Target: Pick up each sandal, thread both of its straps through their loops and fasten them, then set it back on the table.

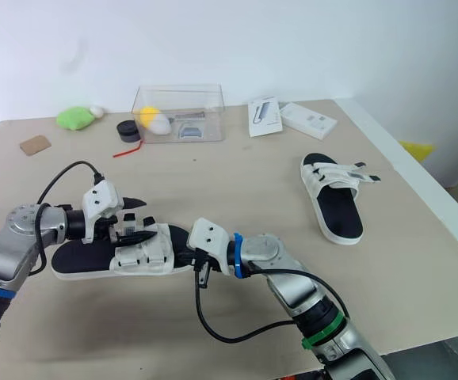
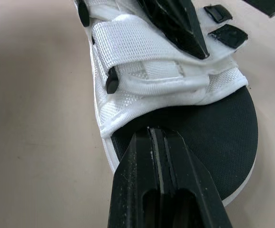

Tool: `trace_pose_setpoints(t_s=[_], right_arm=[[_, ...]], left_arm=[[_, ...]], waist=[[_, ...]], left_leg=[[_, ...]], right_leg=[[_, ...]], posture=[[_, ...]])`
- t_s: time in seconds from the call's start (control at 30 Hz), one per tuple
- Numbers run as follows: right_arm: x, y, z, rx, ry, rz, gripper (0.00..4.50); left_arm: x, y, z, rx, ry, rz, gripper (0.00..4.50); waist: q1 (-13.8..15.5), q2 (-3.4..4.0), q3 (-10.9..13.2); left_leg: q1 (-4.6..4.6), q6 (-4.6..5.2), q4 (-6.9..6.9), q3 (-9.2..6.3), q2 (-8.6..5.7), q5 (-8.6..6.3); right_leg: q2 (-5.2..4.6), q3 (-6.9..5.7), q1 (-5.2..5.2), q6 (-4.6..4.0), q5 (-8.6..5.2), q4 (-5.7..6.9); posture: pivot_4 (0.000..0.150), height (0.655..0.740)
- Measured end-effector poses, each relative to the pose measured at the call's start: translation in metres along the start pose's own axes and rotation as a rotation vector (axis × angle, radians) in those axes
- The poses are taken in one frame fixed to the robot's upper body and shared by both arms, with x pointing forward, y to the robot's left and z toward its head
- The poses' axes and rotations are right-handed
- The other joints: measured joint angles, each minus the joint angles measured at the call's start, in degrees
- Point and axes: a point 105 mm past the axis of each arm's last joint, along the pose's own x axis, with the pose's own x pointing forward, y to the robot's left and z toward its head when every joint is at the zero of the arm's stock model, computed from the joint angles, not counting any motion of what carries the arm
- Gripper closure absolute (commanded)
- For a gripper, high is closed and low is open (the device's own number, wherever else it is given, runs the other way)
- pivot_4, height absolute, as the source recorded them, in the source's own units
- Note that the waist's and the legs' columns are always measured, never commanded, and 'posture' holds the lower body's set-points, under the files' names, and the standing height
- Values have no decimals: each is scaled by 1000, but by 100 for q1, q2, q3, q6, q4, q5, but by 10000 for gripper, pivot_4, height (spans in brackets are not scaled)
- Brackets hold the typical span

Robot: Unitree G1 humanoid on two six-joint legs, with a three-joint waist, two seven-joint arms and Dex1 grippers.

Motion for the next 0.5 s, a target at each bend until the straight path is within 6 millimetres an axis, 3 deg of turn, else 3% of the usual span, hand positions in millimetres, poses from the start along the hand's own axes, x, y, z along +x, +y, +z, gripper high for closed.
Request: trace_pose_setpoints(t_s=[0.1, 0.27, 0.37, 0.5], right_arm=[[-3, -2, 1, 19, -18, -4, 45000], [-41, -32, 19, 159, -191, -119, 45000], [-59, -39, 41, 200, -292, -116, 34917], [-83, -41, 60, 213, -329, -73, 16549]], left_arm=[[-2, 4, 3, -23, -22, 12, 1748], [-44, 33, 34, 14, -209, 187, 1748], [-65, 31, 35, 147, -217, 245, 0], [-85, 13, 19, 295, -153, 237, 0]], waist=[[8, -4, 4], [36, -10, 32], [24, -3, 36], [32, 7, 48]], left_leg=[[-6, 0, 1, 0, 0, 0], [-104, 2, 17, 3, 2, -5], [-102, 9, 15, 0, 5, -27], [-117, -5, 15, 2, 8, -52]], right_leg=[[0, -1, -4, 3, 2, 0], [-3, -1, -85, 16, 4, -2], [-12, 11, -85, 8, -8, -2], [-47, 5, -90, -10, -19, -7]], posture=[[1500, 7400], [1500, 7400], [1500, 7400], [1500, 7400]])
